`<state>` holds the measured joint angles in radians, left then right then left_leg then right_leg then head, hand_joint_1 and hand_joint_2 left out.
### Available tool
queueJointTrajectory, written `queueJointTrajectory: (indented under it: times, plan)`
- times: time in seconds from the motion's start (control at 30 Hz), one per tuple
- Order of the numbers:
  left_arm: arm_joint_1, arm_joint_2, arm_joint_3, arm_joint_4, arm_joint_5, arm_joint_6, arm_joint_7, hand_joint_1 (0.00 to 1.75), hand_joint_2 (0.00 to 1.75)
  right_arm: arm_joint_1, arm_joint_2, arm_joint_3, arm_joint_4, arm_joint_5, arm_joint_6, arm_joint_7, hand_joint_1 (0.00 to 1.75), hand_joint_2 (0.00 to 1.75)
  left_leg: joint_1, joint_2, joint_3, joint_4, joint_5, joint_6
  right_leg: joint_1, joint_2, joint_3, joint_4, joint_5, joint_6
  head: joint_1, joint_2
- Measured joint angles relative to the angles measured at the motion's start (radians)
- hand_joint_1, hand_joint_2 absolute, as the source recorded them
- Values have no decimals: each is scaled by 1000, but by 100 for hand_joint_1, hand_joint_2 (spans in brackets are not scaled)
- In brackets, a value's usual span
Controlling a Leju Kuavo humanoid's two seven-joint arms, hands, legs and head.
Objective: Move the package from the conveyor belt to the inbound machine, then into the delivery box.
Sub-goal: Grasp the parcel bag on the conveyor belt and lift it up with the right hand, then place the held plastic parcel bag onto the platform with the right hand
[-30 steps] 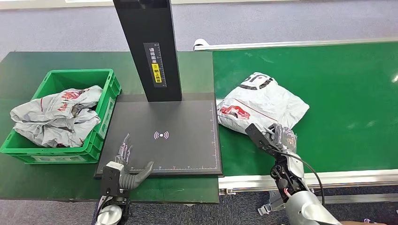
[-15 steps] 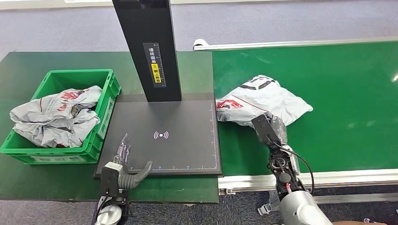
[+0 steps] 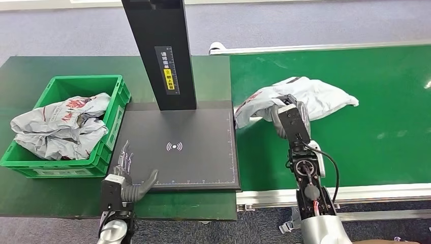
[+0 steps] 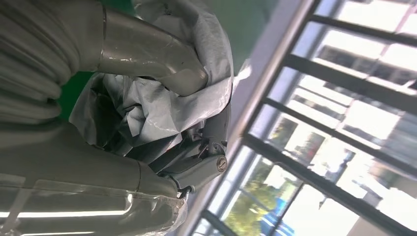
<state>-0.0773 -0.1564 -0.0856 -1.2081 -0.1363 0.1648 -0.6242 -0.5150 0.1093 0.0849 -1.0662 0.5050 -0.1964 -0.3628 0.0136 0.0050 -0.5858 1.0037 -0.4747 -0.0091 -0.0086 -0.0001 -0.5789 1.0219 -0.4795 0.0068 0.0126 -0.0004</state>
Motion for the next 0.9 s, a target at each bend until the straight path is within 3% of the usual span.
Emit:
queueJointTrajectory:
  times: [0.3, 0.5, 0.67, 0.9]
  plan:
    - [-25, -3, 27, -39, -21, 16, -19, 0, 175, -58, -21, 169, -164, -110, 100, 58, 175, 175, 0, 0, 0, 0, 0, 0, 0, 0, 1, 0, 0, 0, 0, 0]
    - [-75, 2, 61, -56, -19, 29, -22, 0, 175, -217, 37, 292, -89, -237, 247, 109, 175, 175, 1, 0, 0, 0, 1, 0, 1, 0, 1, 1, 0, 0, 0, 0]
    - [-94, 7, 88, -65, -18, 29, -22, 0, 175, -294, 84, 355, -6, -274, 257, 116, 175, 175, 1, 0, 0, 0, 1, -1, 1, 0, 0, 1, 0, 0, 0, 0]
    - [-97, 10, 100, -68, -18, 29, -22, 0, 175, -318, 94, 382, 30, -282, 253, 115, 175, 175, 1, 0, 0, 0, 1, 0, 1, 0, 1, 0, 0, 0, 0, 0]
